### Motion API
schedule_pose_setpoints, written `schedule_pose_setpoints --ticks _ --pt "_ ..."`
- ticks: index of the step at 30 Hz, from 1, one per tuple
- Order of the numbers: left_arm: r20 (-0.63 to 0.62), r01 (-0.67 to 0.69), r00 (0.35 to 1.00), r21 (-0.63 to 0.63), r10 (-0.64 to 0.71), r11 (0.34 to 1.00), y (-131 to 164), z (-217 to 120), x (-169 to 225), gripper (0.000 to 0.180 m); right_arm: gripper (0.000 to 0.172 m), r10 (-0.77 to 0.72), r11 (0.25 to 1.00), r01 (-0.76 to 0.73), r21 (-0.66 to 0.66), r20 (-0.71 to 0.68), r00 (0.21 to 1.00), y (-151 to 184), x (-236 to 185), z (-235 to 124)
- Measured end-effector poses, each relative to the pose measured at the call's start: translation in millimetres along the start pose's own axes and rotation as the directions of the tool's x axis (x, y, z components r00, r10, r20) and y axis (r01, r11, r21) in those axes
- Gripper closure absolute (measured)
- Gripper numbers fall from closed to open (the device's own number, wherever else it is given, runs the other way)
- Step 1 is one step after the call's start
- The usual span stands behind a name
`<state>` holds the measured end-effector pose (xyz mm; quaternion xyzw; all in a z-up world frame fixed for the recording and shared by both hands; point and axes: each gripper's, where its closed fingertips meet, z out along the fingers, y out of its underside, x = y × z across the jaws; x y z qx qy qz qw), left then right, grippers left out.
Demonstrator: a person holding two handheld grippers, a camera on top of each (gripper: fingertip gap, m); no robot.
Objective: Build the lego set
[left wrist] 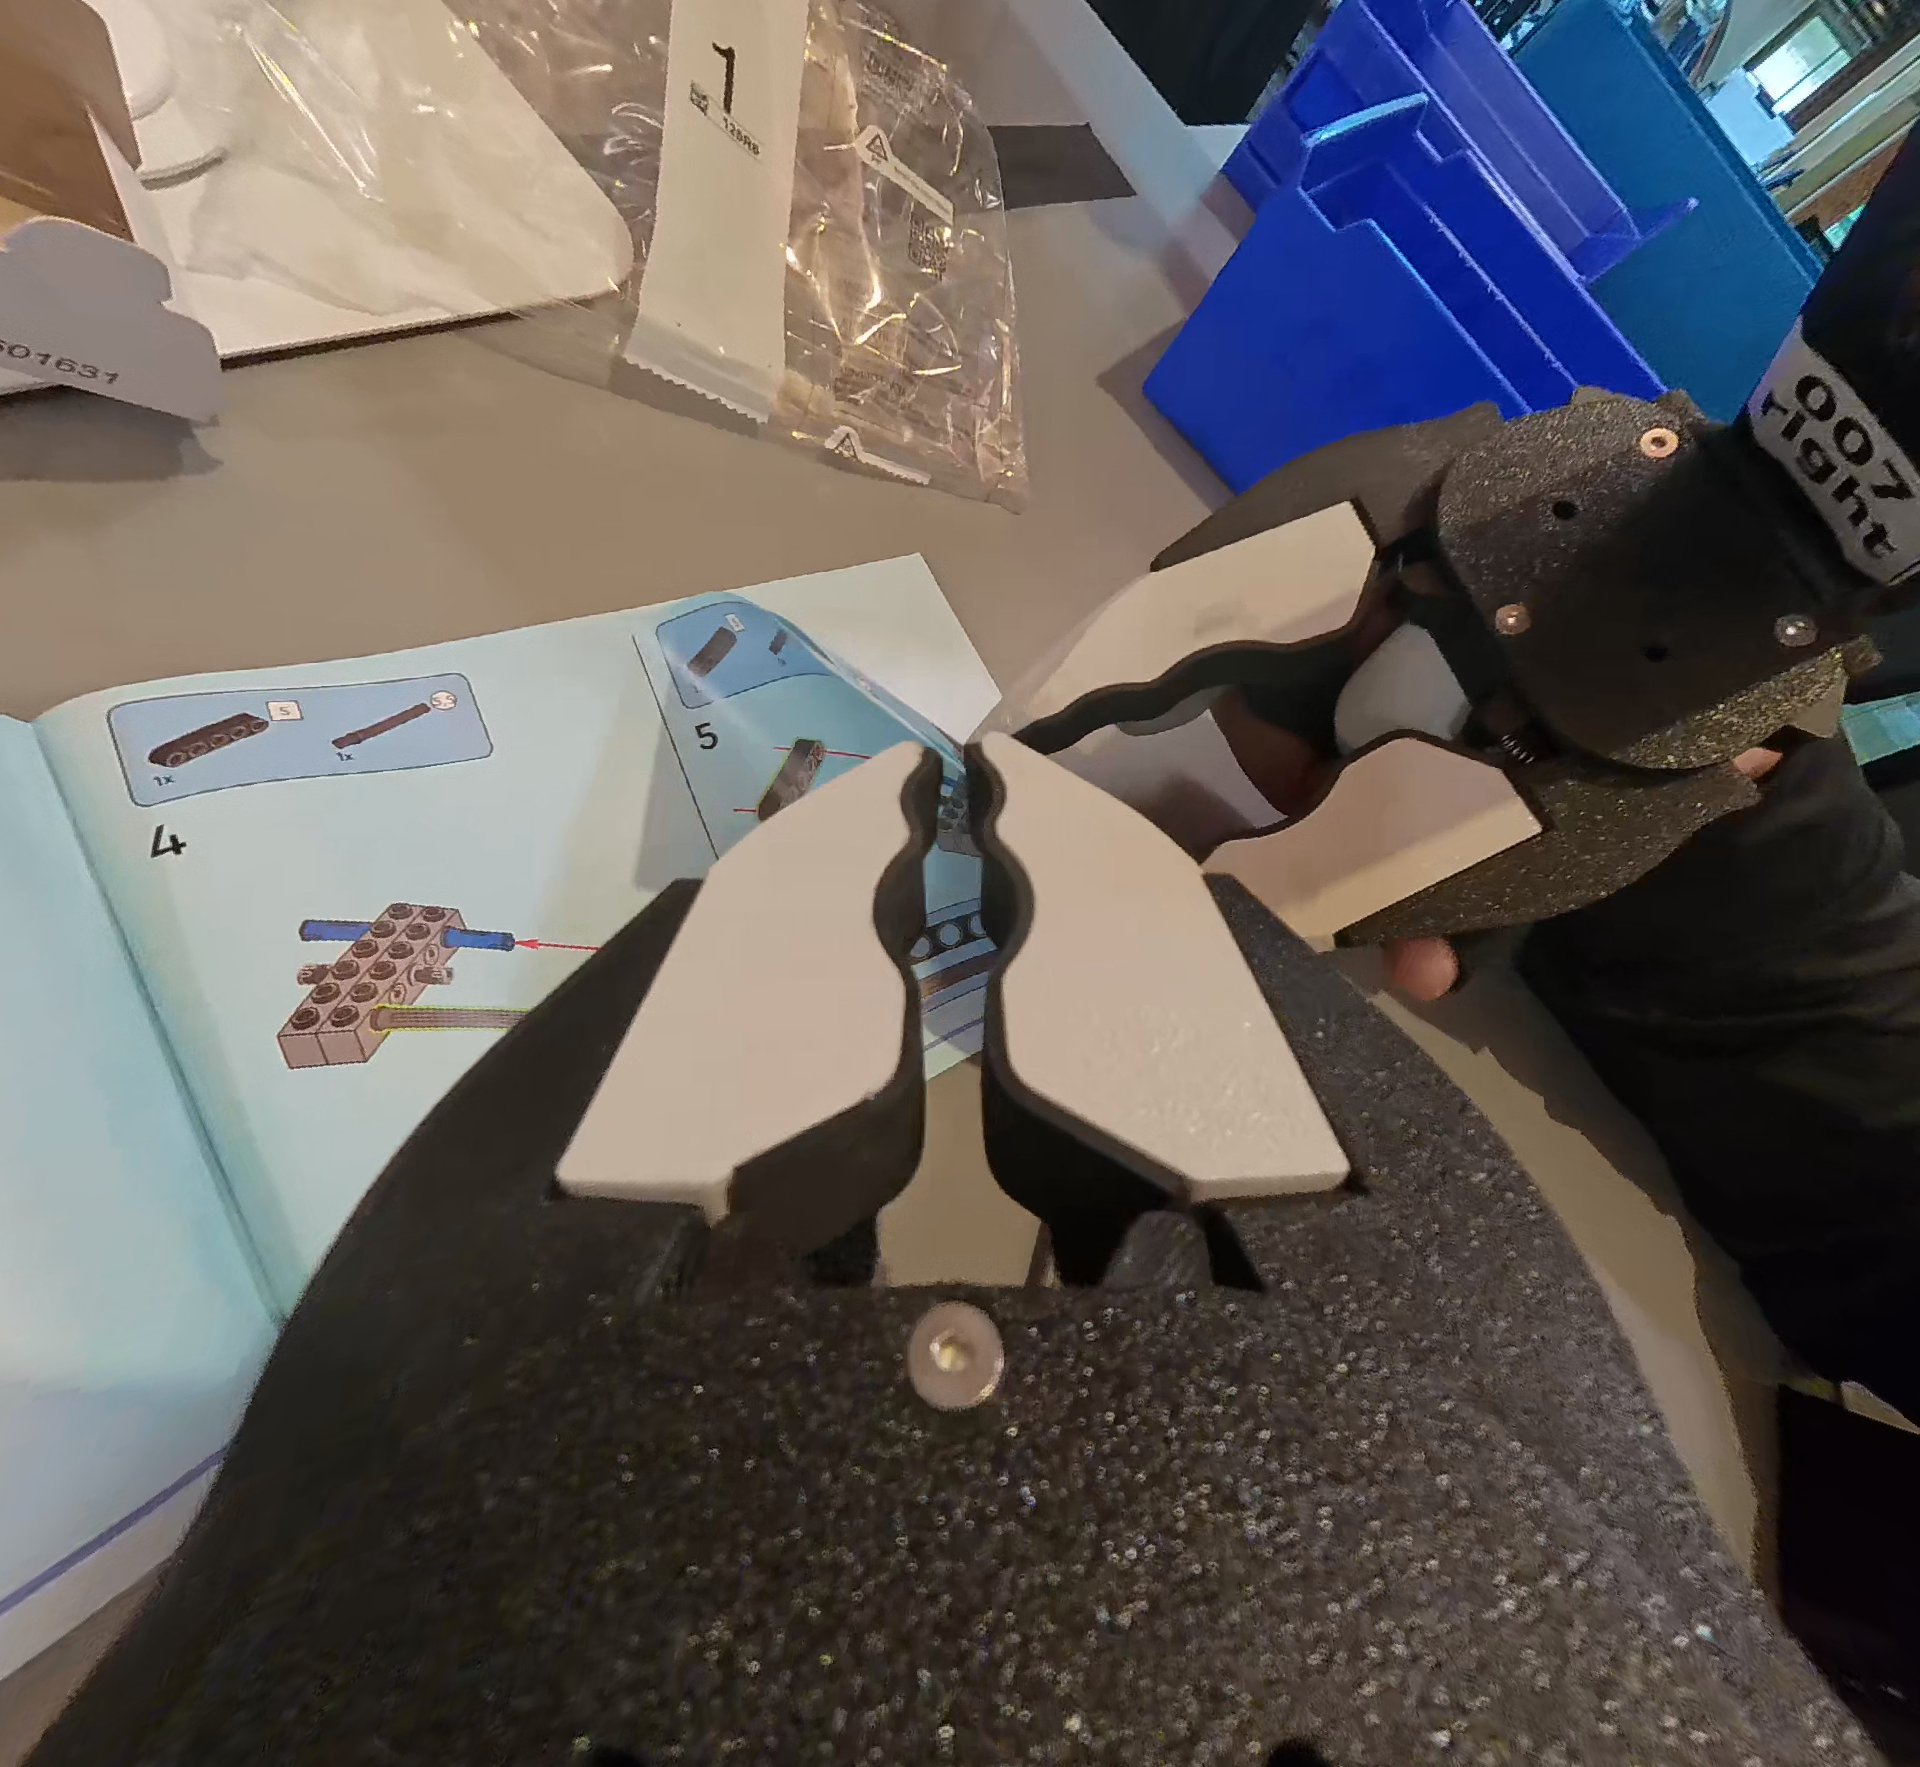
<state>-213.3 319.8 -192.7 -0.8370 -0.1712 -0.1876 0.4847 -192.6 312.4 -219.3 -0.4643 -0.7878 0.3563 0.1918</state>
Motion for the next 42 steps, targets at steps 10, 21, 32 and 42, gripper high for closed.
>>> schedule_pose_setpoints --ticks 10,21,32,42 --pt "-0.091 0.099 0.991 0.041 -0.095 0.994 -2.0 -6.5 -4.4 0.180 0.121 -0.061 0.998 0.062 0.011 -0.091 0.994 -2.7 6.4 -9.8" --pt "-0.140 0.270 0.957 0.115 -0.254 0.956 -11.5 -51.3 -50.8 0.180 0.112 -0.205 0.959 0.230 0.164 -0.156 0.966 -19.8 -25.1 -16.9" --pt "-0.154 0.321 0.941 0.127 -0.301 0.939 -11.2 -58.0 -58.0 0.180 0.135 -0.241 0.933 0.333 0.139 -0.446 0.862 -33.4 -17.5 4.0" --pt "-0.171 0.387 0.917 0.159 -0.361 0.908 -15.1 -63.2 -63.5 0.180 0.151 -0.444 0.853 0.521 -0.030 -0.566 0.694 -29.0 -24.7 15.2"
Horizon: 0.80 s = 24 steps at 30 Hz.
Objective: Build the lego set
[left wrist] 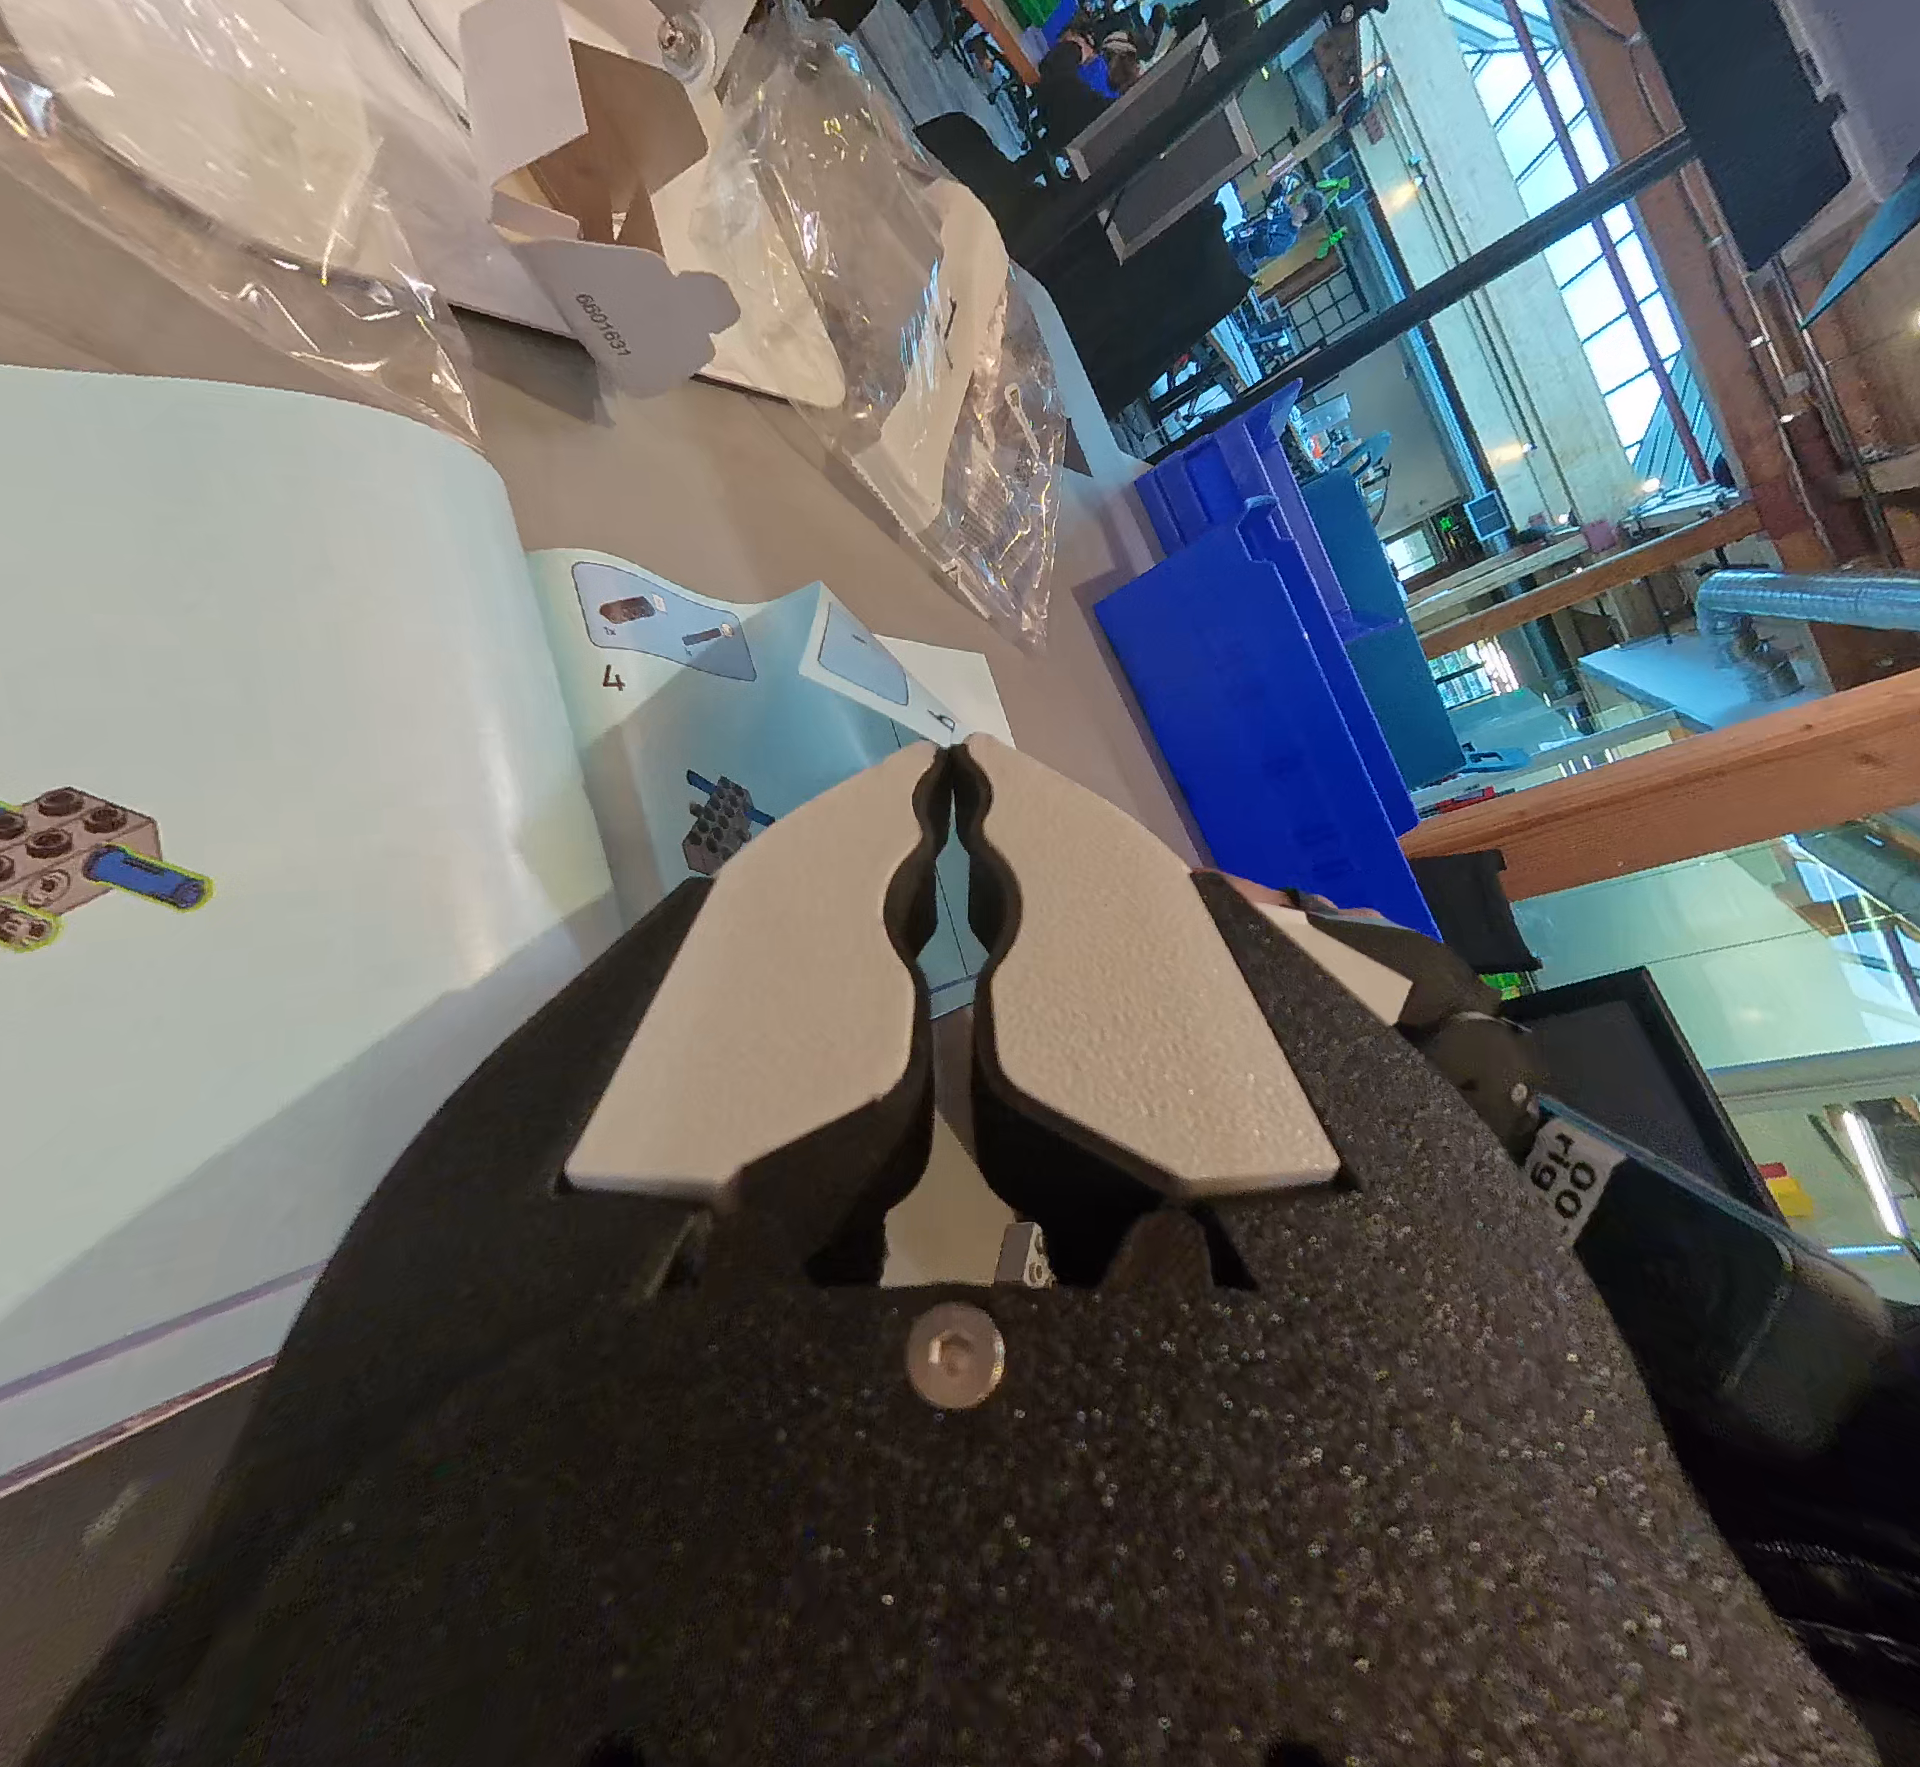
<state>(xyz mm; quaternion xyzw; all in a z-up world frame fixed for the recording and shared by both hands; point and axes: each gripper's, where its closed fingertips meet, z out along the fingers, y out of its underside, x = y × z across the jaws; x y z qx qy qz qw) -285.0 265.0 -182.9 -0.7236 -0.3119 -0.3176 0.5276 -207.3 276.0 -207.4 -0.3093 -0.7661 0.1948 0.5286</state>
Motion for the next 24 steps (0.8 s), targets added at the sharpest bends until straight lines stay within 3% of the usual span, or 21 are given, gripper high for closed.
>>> schedule_pose_setpoints --ticks 4,7,11,16,20,24 --pt "-0.035 0.017 0.999 0.035 -0.016 0.999 -4.8 -1.7 4.4 0.180 0.165 0.038 0.999 -0.039 -0.009 -0.065 0.997 -6.0 9.1 1.1" --pt "-0.103 -0.017 0.994 0.089 0.026 0.996 -11.2 -8.2 17.0 0.167 0.170 0.128 0.991 -0.131 -0.022 -0.093 0.987 -4.7 16.2 1.9" --pt "-0.016 -0.308 0.951 0.013 0.308 0.951 10.4 -14.6 23.3 0.157 0.171 0.372 0.928 -0.373 -0.024 -0.045 0.927 -1.8 23.2 1.6" --pt "0.043 -0.662 0.733 -0.185 0.679 0.726 51.7 -1.3 36.1 0.156 0.171 0.630 0.777 -0.630 -0.021 0.018 0.776 -7.8 38.2 2.4" --pt "0.129 -0.751 0.599 -0.251 0.790 0.610 63.8 12.8 28.8 0.157 0.170 0.732 0.680 -0.732 -0.024 0.073 0.677 -17.5 43.6 4.7" --pt "0.247 -0.808 0.457 -0.286 0.854 0.515 53.7 15.0 22.0 0.156 0.170 0.747 0.662 -0.750 -0.018 0.096 0.657 -21.9 42.8 5.4"
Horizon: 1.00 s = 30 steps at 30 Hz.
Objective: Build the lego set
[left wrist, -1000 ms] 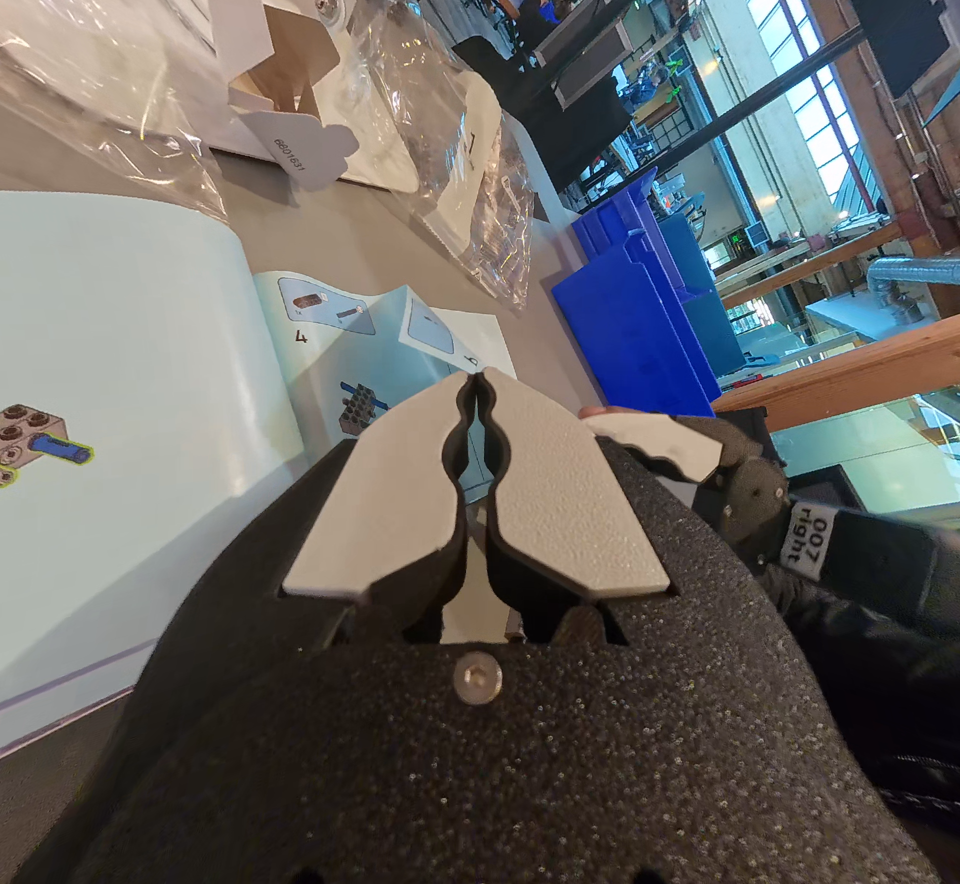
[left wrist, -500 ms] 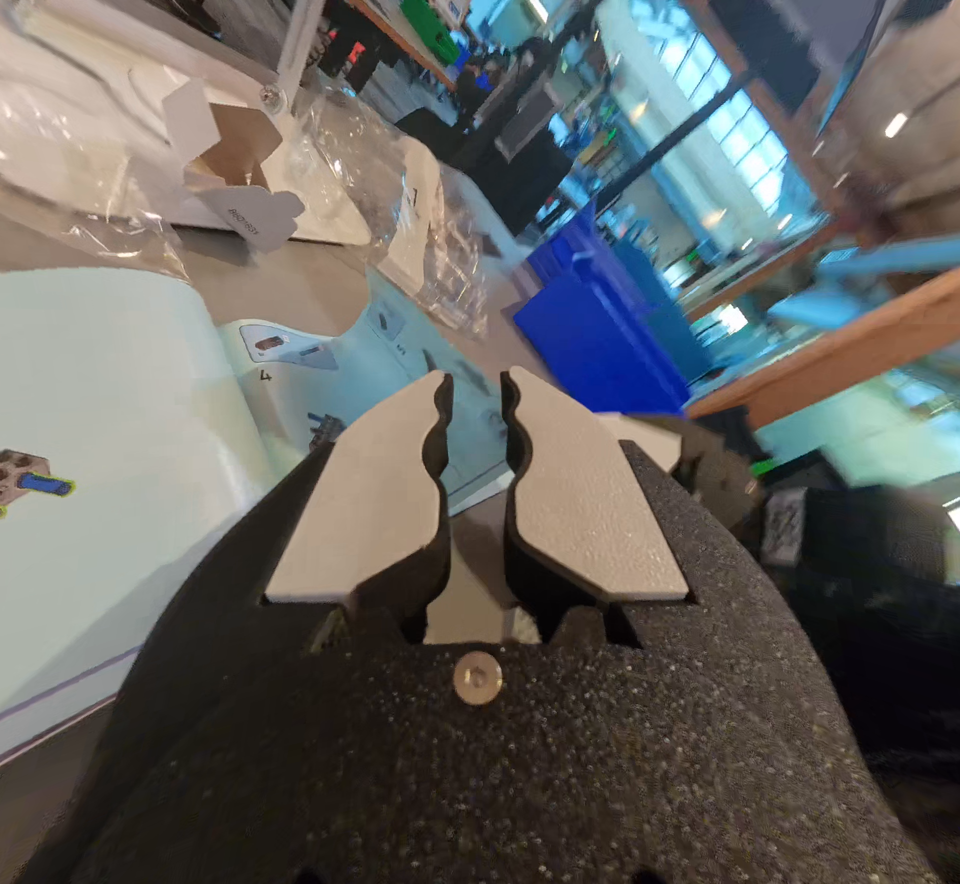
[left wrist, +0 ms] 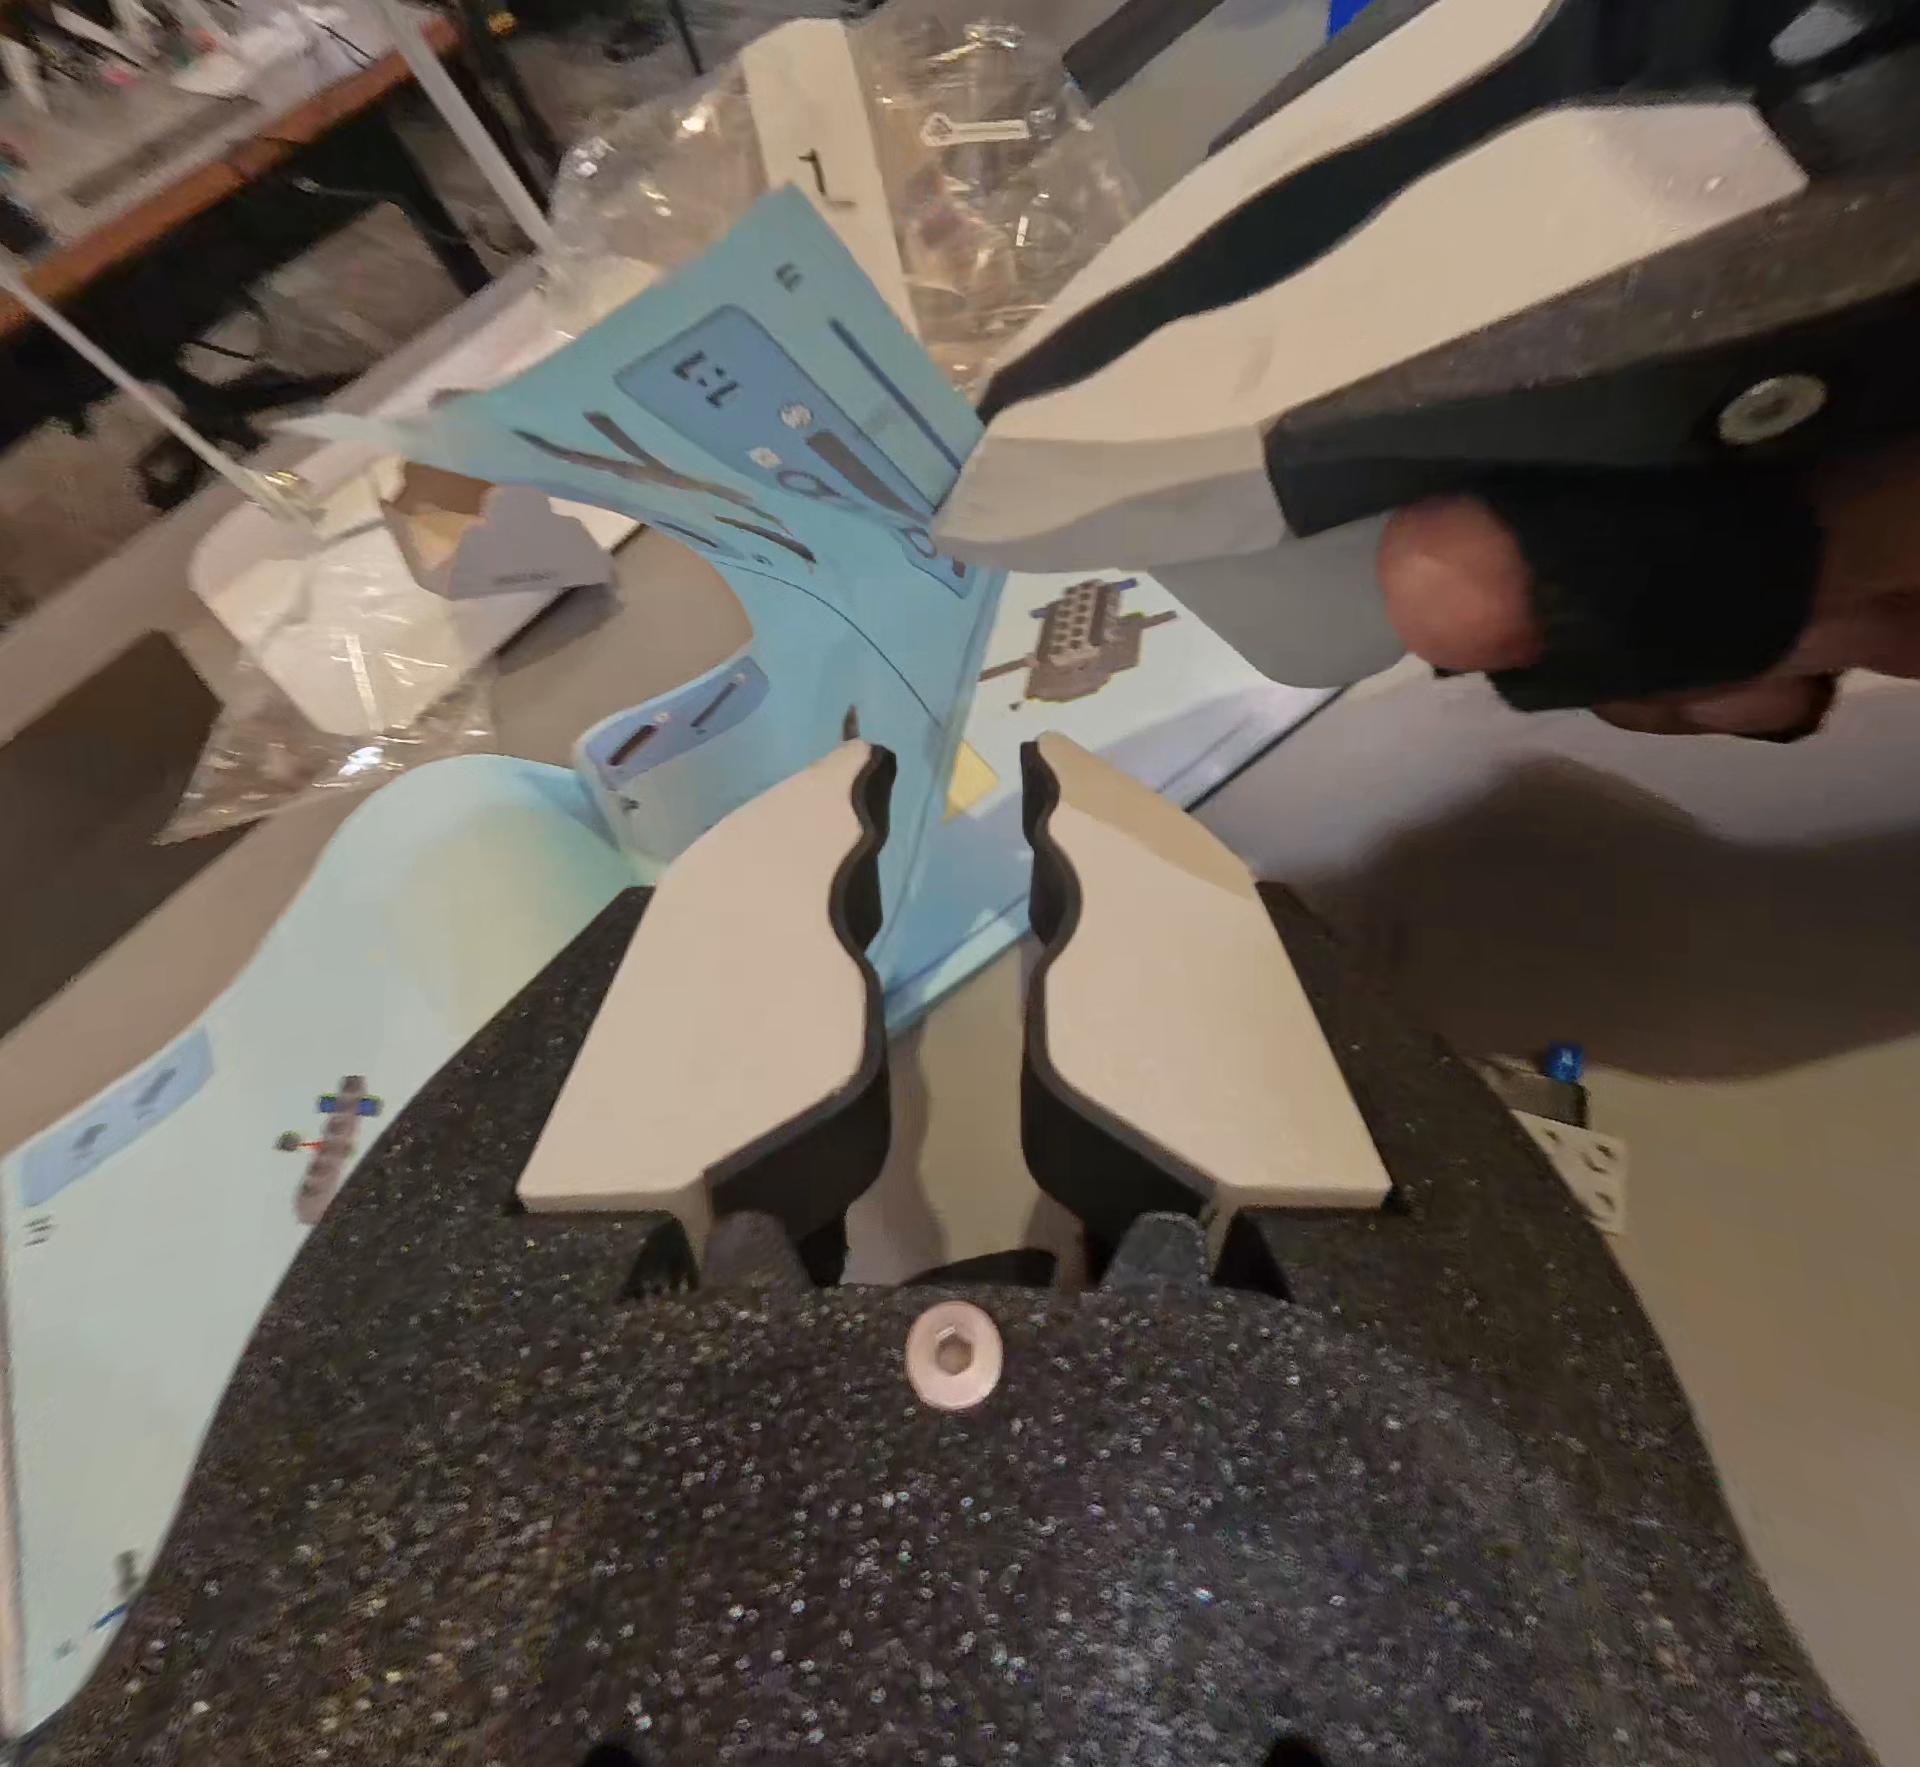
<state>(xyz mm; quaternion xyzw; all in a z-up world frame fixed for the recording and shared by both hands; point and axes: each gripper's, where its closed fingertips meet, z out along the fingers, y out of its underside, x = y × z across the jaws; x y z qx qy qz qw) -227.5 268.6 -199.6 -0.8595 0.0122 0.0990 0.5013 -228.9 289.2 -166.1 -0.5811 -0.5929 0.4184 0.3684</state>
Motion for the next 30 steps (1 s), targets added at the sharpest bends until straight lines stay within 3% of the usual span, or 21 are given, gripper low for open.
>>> schedule_pose_setpoints --ticks 9,15,20,23,26,28,30 --pt "0.026 0.016 1.000 0.011 -0.016 1.000 -1.4 2.1 -6.5 0.154 0.170 0.006 1.000 -0.006 0.013 0.010 1.000 -2.2 -3.4 -0.8" --pt "0.009 0.027 1.000 0.007 -0.027 1.000 -2.1 4.0 -4.3 0.180 0.168 0.006 0.999 -0.007 0.031 0.036 0.999 -5.0 -8.3 -1.7" --pt "0.051 0.204 0.977 0.084 -0.209 0.975 -3.5 -12.6 -32.1 0.180 0.145 -0.009 0.992 -0.003 0.127 0.098 0.995 -21.0 -18.5 -10.4" --pt "0.038 0.476 0.871 0.176 -0.490 0.861 10.1 -33.3 -63.9 0.180 0.139 -0.035 0.985 0.015 0.170 0.117 0.993 -25.9 -23.3 -16.5" --pt "-0.013 0.731 0.662 0.237 -0.750 0.641 37.2 -53.7 -88.4 0.180 0.139 -0.059 0.987 0.042 0.156 0.107 0.992 -19.3 -24.0 -14.7" --pt "-0.006 0.786 0.578 0.274 -0.816 0.555 52.5 -67.0 -94.1 0.180 0.140 -0.079 0.989 0.067 0.132 0.094 0.992 -11.7 -23.6 -11.0" --pt "0.007 0.801 0.545 0.292 -0.838 0.523 60.2 -77.1 -91.1 0.180 0.139 -0.098 0.990 0.089 0.114 0.082 0.992 -5.1 -22.6 -8.2"
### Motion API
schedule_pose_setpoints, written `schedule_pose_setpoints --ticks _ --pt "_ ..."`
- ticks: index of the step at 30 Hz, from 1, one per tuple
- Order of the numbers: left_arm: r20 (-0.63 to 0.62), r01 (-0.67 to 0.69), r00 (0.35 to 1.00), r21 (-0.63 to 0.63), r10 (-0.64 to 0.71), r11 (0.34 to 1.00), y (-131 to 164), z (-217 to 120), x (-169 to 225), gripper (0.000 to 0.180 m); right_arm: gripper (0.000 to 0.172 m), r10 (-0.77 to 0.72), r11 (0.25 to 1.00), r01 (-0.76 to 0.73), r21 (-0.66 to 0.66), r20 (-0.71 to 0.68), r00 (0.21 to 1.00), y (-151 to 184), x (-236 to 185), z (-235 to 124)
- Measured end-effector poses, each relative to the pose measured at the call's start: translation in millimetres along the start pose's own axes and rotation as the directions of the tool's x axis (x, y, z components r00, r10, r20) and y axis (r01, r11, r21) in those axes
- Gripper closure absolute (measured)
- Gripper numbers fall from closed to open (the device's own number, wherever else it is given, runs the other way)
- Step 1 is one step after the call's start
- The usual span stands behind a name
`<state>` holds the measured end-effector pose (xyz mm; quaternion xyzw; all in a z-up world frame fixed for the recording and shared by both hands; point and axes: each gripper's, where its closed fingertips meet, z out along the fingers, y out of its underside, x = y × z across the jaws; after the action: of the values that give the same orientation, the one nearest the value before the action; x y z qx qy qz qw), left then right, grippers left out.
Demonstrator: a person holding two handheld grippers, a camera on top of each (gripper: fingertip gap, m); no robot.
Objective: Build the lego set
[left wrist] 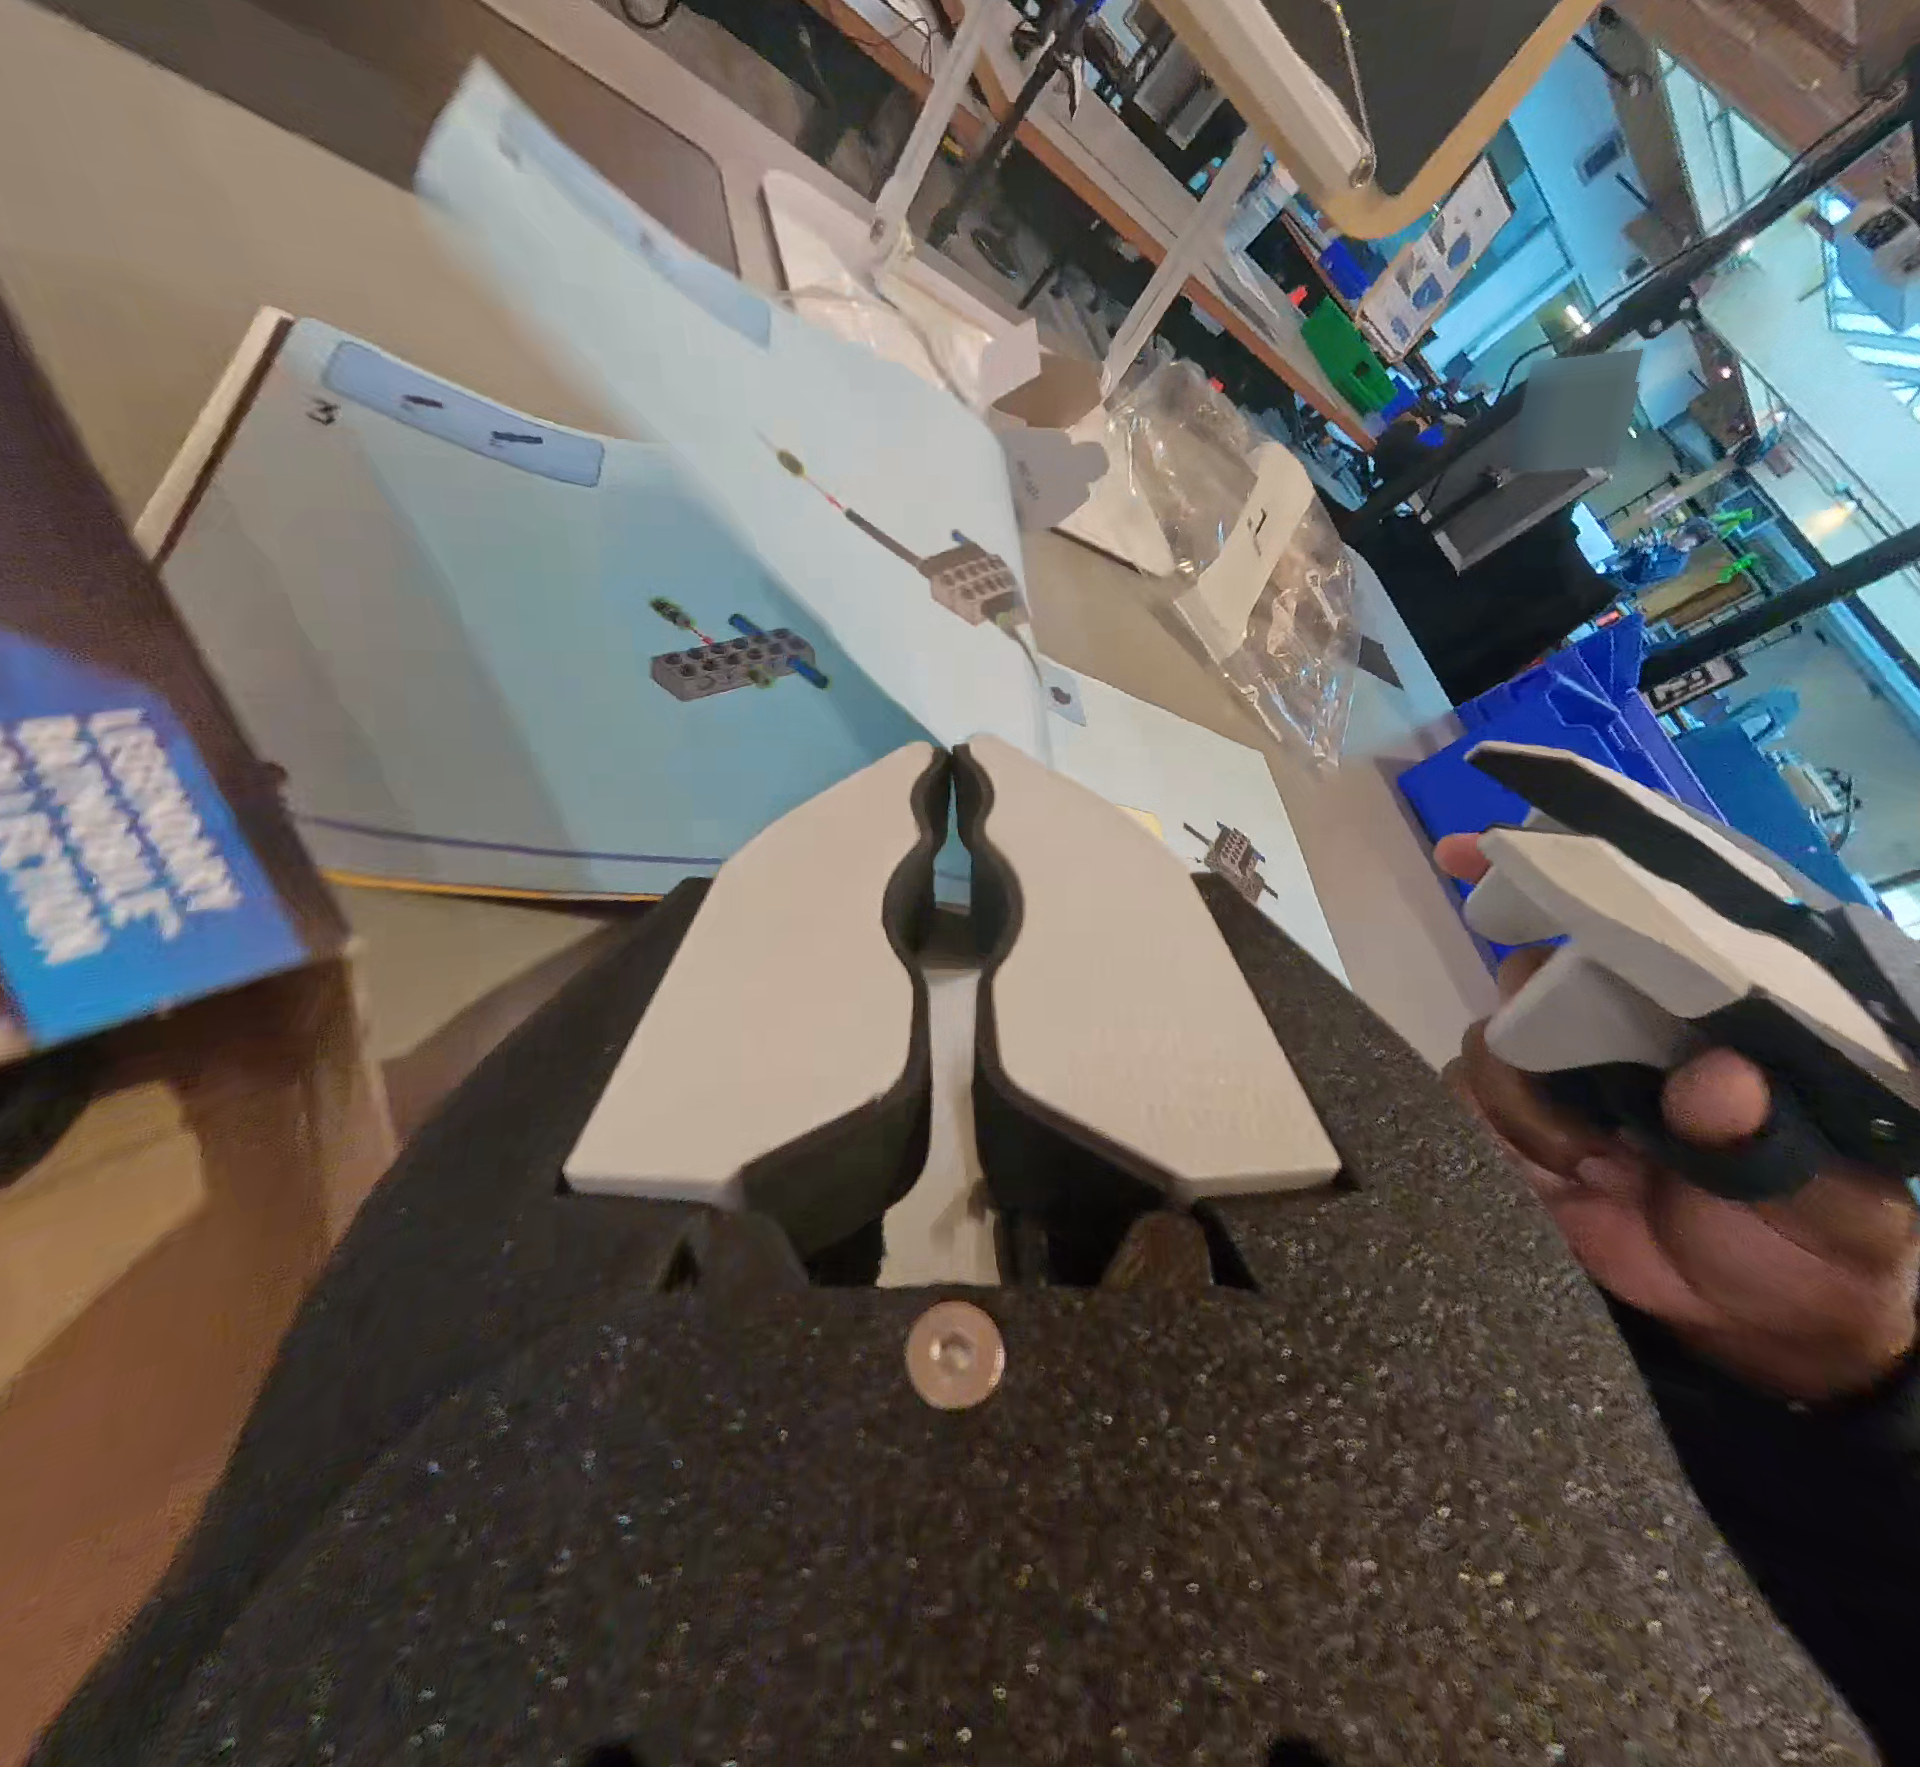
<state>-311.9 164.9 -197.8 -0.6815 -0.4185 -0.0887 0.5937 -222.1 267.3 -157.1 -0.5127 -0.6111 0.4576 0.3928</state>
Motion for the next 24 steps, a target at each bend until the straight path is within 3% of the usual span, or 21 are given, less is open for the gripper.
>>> schedule_pose_setpoints --ticks 4,7,12,16,19,24 --pt "-0.014 0.043 0.999 0.009 -0.043 0.999 8.1 -14.4 8.7 0.169 0.139 -0.013 0.999 0.012 -0.035 -0.014 1.000 10.7 2.9 2.8" --pt "0.028 -0.067 0.997 0.036 0.066 0.997 5.9 -21.5 18.3 0.161 0.139 -0.023 0.998 0.021 -0.062 -0.032 0.999 17.8 8.2 3.4" --pt "0.053 -0.291 0.957 0.111 0.287 0.950 -9.1 -30.6 43.7 0.164 0.141 -0.056 0.992 0.049 -0.114 -0.065 0.996 29.2 17.8 2.3" --pt "-0.034 -0.311 0.950 -0.079 0.310 0.947 19.5 -2.1 44.7 0.166 0.142 -0.053 0.990 0.044 -0.137 -0.059 0.997 37.4 18.8 1.8" --pt "0.023 -0.323 0.943 -0.169 0.331 0.931 30.6 10.1 20.7 0.166 0.142 -0.071 0.986 0.060 -0.155 -0.061 0.996 43.1 19.4 1.0" --pt "0.002 -0.188 0.981 -0.257 0.195 0.948 40.8 9.3 5.6 0.165 0.143 -0.090 0.982 0.074 -0.171 -0.089 0.992 47.6 25.2 -3.5"
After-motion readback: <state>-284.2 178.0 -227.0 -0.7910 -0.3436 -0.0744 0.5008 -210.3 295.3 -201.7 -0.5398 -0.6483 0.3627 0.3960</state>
